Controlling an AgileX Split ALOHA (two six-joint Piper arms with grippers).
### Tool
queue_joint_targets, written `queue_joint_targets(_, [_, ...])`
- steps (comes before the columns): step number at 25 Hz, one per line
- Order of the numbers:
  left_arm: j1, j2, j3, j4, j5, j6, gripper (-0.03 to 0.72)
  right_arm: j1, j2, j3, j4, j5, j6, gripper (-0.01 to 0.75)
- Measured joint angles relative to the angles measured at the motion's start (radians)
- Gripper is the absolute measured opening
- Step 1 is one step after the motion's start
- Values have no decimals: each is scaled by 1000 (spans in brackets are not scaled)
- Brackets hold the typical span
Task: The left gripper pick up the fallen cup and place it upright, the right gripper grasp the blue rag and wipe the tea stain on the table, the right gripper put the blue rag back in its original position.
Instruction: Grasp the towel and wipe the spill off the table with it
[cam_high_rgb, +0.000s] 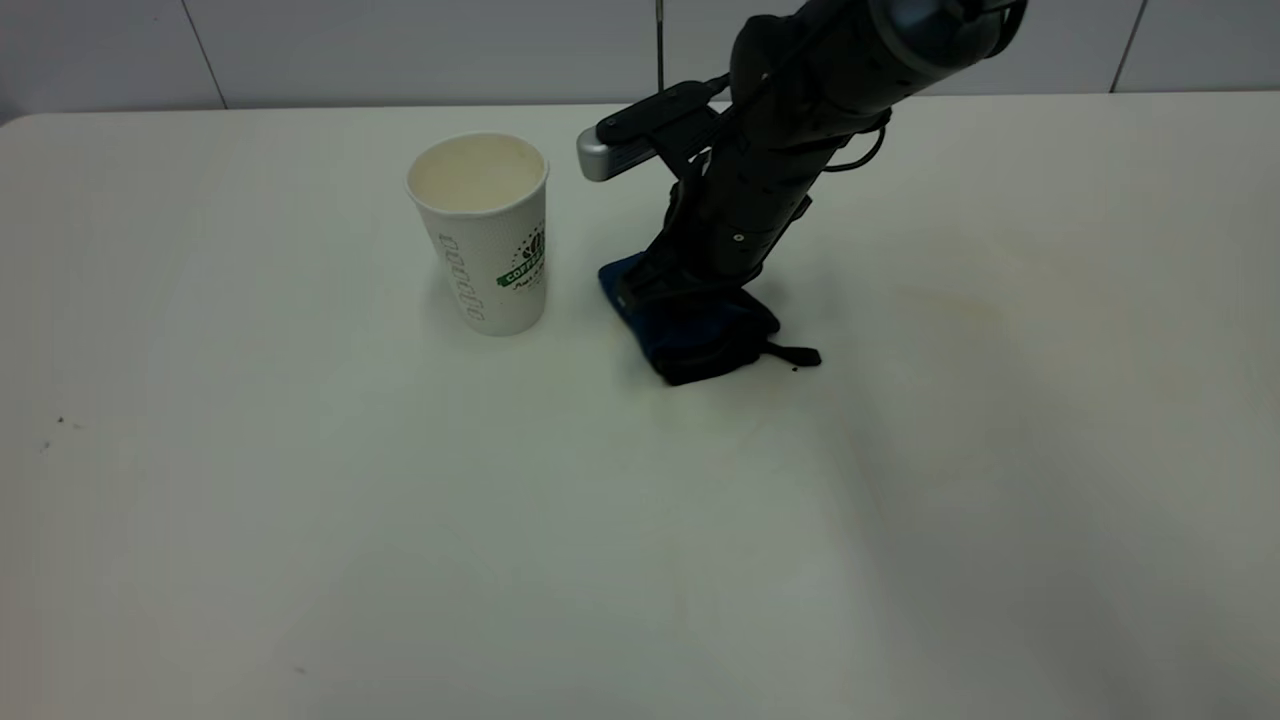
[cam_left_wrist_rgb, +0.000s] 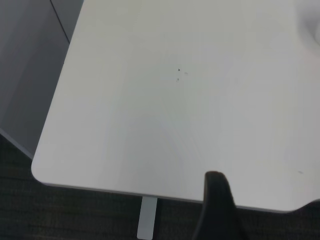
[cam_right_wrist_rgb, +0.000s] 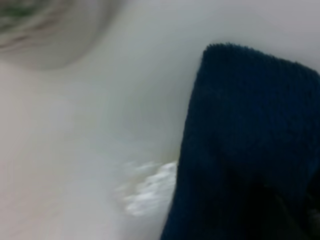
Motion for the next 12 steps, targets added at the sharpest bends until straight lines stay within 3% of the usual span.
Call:
queue_joint_targets(7, [0,0,0,1,0,0,543,30,-3,-14,129,226,-256,74])
queue_joint_targets(12, [0,0,0,1,0,0,543,-45,-11,-18,30,286,-187,73])
